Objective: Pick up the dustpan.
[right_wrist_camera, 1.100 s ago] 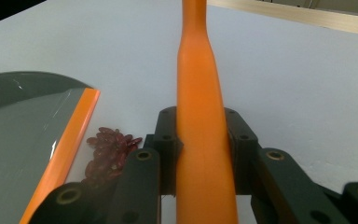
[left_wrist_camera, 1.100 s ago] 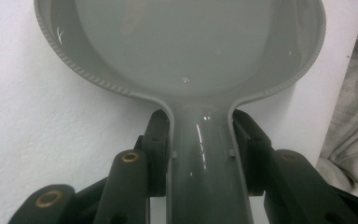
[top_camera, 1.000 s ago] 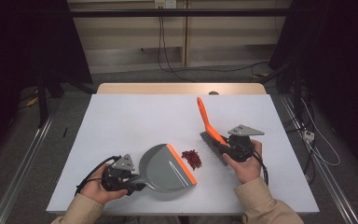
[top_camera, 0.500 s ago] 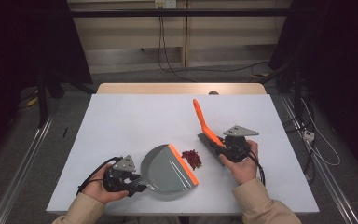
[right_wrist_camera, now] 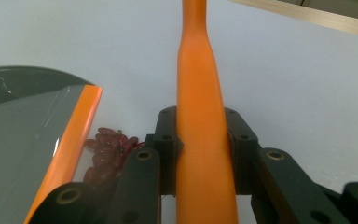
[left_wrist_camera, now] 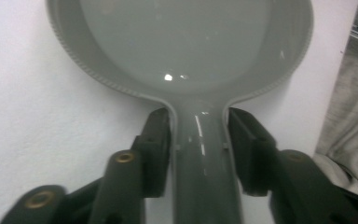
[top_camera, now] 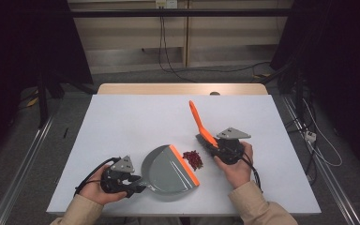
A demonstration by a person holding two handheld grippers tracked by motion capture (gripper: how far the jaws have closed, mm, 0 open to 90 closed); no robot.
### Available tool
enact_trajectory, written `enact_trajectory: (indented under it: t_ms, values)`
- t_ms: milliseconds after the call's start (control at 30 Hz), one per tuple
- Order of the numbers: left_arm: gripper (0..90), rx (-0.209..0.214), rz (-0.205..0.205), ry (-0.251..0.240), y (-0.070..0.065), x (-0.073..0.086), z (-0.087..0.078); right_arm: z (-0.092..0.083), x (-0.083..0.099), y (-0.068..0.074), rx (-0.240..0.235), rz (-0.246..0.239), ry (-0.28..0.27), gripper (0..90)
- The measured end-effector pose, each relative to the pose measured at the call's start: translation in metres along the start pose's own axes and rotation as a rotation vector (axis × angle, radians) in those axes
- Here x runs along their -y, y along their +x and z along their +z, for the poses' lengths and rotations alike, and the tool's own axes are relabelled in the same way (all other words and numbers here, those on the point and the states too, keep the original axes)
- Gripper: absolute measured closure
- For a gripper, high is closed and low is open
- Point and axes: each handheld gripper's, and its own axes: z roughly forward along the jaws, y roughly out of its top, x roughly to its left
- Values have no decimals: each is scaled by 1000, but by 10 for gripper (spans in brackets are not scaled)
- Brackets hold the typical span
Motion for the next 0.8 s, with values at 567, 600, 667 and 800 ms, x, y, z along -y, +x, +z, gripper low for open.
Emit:
enact_trajectory:
  t_ms: [567, 600, 667, 800]
  values:
    - [628, 13, 1, 16, 3, -3, 0, 10, 0, 25, 17, -67, 20, 713]
    - [628, 13, -7, 11, 3, -3, 0, 10, 0, 26, 17, -68, 20, 713]
    - [628, 15, -10, 8, 3, -3, 0, 10, 0, 28, 20, -81, 23, 713]
    - [629, 17, -1, 20, 5, -4, 0, 11, -1, 33, 7, -91, 32, 712]
